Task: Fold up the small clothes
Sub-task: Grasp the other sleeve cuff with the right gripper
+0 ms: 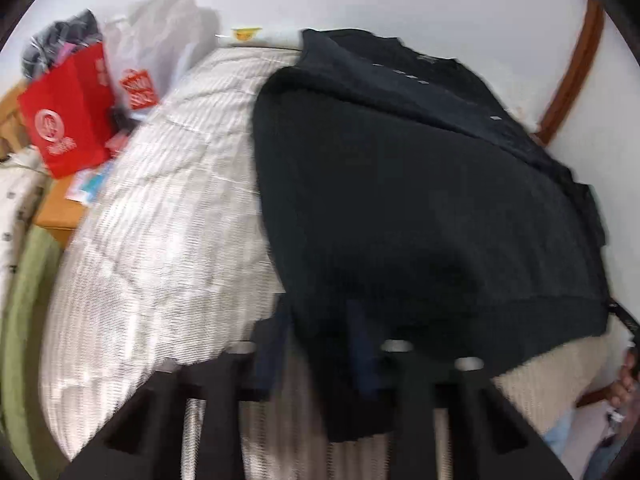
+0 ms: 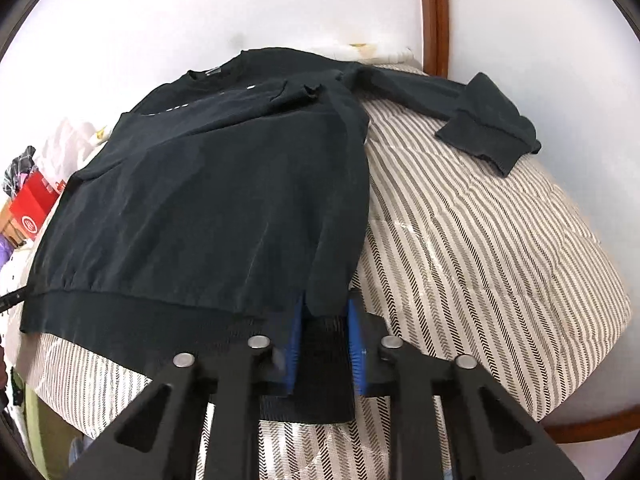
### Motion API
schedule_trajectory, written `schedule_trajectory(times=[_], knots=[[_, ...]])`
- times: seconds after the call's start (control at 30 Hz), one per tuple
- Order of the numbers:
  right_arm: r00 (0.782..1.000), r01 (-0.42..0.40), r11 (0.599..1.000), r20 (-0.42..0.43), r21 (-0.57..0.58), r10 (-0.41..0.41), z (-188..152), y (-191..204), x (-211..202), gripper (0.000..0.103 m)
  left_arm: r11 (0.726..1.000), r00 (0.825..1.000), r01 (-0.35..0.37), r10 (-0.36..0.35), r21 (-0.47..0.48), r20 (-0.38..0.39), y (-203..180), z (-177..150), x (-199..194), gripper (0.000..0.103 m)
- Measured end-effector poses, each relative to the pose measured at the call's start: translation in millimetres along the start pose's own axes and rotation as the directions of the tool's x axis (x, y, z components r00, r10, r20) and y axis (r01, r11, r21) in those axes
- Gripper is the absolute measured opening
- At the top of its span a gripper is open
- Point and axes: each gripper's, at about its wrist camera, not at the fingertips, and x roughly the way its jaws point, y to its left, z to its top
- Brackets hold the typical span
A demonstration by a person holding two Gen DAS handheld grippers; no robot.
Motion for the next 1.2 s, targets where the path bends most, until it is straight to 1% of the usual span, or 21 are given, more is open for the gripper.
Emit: schedule_trajectory(times=[0.03,0.1,0.23,0.33,0.43,0.57,0.67,0.7,0.77,0.8,0.83,0.87,0.9,0.97,1.0,1.03,1.07,1.13,1.2], knots=[[1.0,0.001,1.0,-0.001,0.004,-0.001,0.3,0.3,-1.8,0.012,0.999,0.999,-0.037,0.037,0.009,0.007,-2.0,-0.3,-1.4,0.013],[1.0,-0.004,1.0,-0.004,0.007,0.004,-0.4,1.4,-5.0,0.012,0.999,0.999,-0.046,0.045,0.017,0.01,-2.8,-2.0,-4.7,0.012],[1.0,0.0,1.0,-0.02,-0.007,0.0,-5.6,3.6,-16.0,0.011,1.0,0.999,-0.031,0.031,0.002,0.026,3.6,-10.3,-18.4,0.012],[1.0,-0.012,1.0,-0.012,-0.003,0.012,-10.4,1.3,-29.3,0.011,1.0,0.999,-0.015,0.015,0.001,0.03,6.1,-19.3,-28.8,0.012],[1.0,-0.011,1.0,-0.01,-0.016,0.011,-16.3,0.5,-40.1,0.011,1.0,1.0,-0.012,0.011,0.018,0.02,6.9,-31.1,-35.6,0.012],[1.0,-0.005,0.999,-0.011,-0.04,0.004,-18.3,4.2,-44.7,0.011,1.0,1.0,-0.008,0.008,0.024,0.001,8.0,-43.8,-38.1,0.012],[1.0,0.01,0.998,-0.019,-0.057,-0.011,-17.7,7.2,-40.2,0.011,0.999,1.0,-0.008,0.008,0.043,-0.008,5.2,-40.9,-36.8,0.014],[0.999,0.02,0.998,-0.026,-0.065,-0.021,-17.1,9.3,-37.5,0.012,0.999,1.0,-0.009,0.009,0.047,-0.003,5.2,-37.8,-36.8,0.016],[0.998,0.037,0.996,-0.04,-0.078,-0.04,-12.8,12.2,-31.2,0.015,0.999,1.0,-0.02,0.019,0.049,0.022,1.5,-31.9,-41.0,0.016],[0.998,0.038,0.996,-0.039,-0.081,-0.041,-10.8,11.5,-30.6,0.02,0.998,0.999,-0.03,0.028,0.054,0.037,0.3,-26.8,-42.7,0.018],[0.999,0.036,0.996,-0.031,-0.078,-0.038,-7.8,10.0,-31.7,0.024,0.997,0.998,-0.046,0.042,0.066,0.056,-3.0,-20.2,-45.1,0.022],[0.999,0.039,0.997,-0.016,-0.074,-0.04,-3.5,7.1,-34.0,0.025,0.996,0.997,-0.05,0.046,0.072,0.064,-5.2,-16.4,-45.6,0.027],[0.999,0.044,0.996,-0.002,-0.071,-0.045,-1.5,3.7,-36.6,0.029,0.996,0.996,-0.053,0.047,0.078,0.074,-8.0,-10.8,-46.1,0.029],[0.997,0.073,0.995,0.033,-0.064,-0.071,13.2,-5.6,-38.3,0.036,0.995,0.995,-0.052,0.044,0.087,0.093,-13.8,0.8,-45.1,0.039],[0.995,0.09,0.994,0.044,-0.062,-0.087,19.2,-10.1,-38.2,0.042,0.995,0.994,-0.052,0.042,0.091,0.1,-17.2,7.2,-43.5,0.043],[0.993,0.111,0.992,0.058,-0.059,-0.107,27.2,-16.4,-36.7,0.045,0.994,0.993,-0.052,0.042,0.094,0.109,-21.2,13.5,-41.8,0.049],[0.99,0.131,0.99,0.069,-0.056,-0.127,34.9,-22.9,-34.5,0.046,0.994,0.992,-0.055,0.043,0.099,0.119,-25.9,19.8,-39.8,0.055],[0.982,0.178,0.983,0.077,-0.045,-0.175,49.5,-37.0,-29.2,0.046,0.991,0.989,-0.07,0.054,0.112,0.139,-34.7,32.2,-34.1,0.056],[0.971,0.226,0.973,0.088,-0.047,-0.221,63.2,-48.5,-22.8,0.046,0.989,0.988,-0.086,0.07,0.117,0.14,-40.8,45.3,-24.4,0.056]])
